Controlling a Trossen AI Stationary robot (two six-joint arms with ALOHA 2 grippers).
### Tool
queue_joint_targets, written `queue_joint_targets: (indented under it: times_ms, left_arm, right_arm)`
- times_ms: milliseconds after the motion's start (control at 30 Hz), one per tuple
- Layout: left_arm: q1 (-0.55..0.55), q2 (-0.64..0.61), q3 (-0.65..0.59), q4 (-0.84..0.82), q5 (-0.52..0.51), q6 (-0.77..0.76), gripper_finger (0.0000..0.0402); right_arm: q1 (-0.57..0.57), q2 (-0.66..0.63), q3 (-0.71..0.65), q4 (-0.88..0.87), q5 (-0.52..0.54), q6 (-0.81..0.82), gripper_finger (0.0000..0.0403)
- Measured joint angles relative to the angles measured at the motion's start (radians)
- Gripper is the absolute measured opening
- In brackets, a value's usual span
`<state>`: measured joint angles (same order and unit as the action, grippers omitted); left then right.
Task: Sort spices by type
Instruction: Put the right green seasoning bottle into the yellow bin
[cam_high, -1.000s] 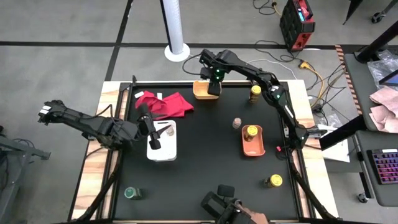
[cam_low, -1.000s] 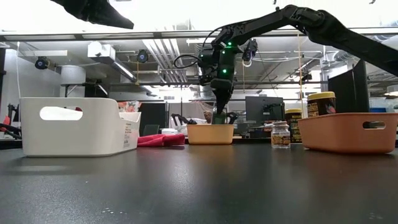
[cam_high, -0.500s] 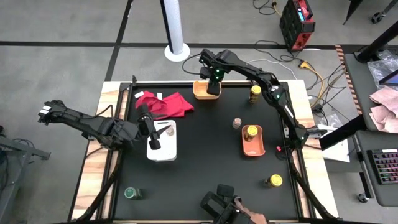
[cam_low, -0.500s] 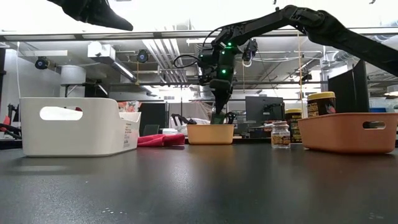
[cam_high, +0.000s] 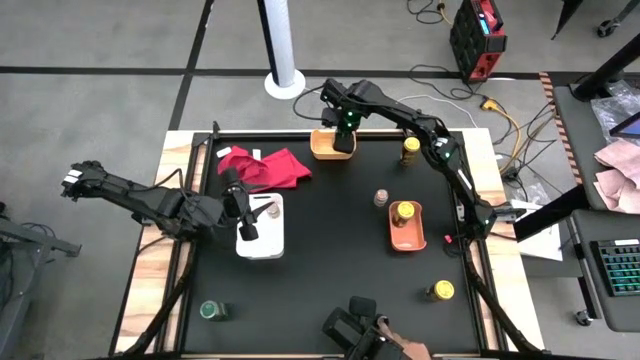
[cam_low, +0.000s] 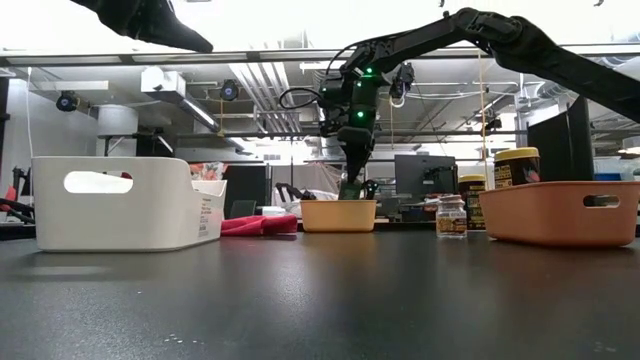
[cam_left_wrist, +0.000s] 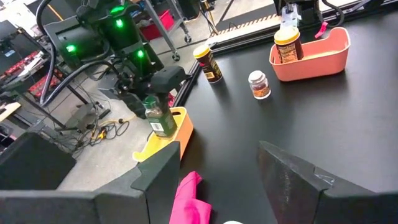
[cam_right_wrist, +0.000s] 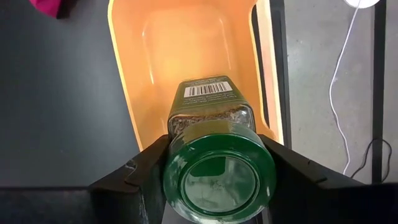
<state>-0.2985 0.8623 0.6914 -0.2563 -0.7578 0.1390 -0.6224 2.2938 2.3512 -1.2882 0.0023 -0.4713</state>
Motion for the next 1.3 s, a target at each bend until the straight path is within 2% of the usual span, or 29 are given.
queue_joint_targets:
  times_ms: [300,533,667,1067,1300]
  left_arm:
    - [0.0,0.0,0.0,0.0,0.0,0.0,0.0196]
    - [0.0,0.0,0.0,0.0,0.0,-0.002,0.0196]
    - [0.0,0.0,0.0,0.0,0.0,-0.002,0.0196]
    - [0.0,0.0,0.0,-0.001,0.0,-0.003,0.0196]
    - [0.0,0.0,0.0,-0.001,0.0,-0.003,0.0196]
  right_arm:
    - [0.0,-0.001,0.0,-0.023,0.0,0.0,0.0201]
    - [0.0,-0.001,0.0,-0.015,0.0,0.006,0.0245]
    - [0.0,-0.002,0.0,-0.014,-0.001,0.007,0.0253]
    - [-0.004,-0.036,0.004,0.001,0.058,0.011,0.023]
    - [-0.003,-0.074,0.004,-0.021,0.051,0.047,0.0209]
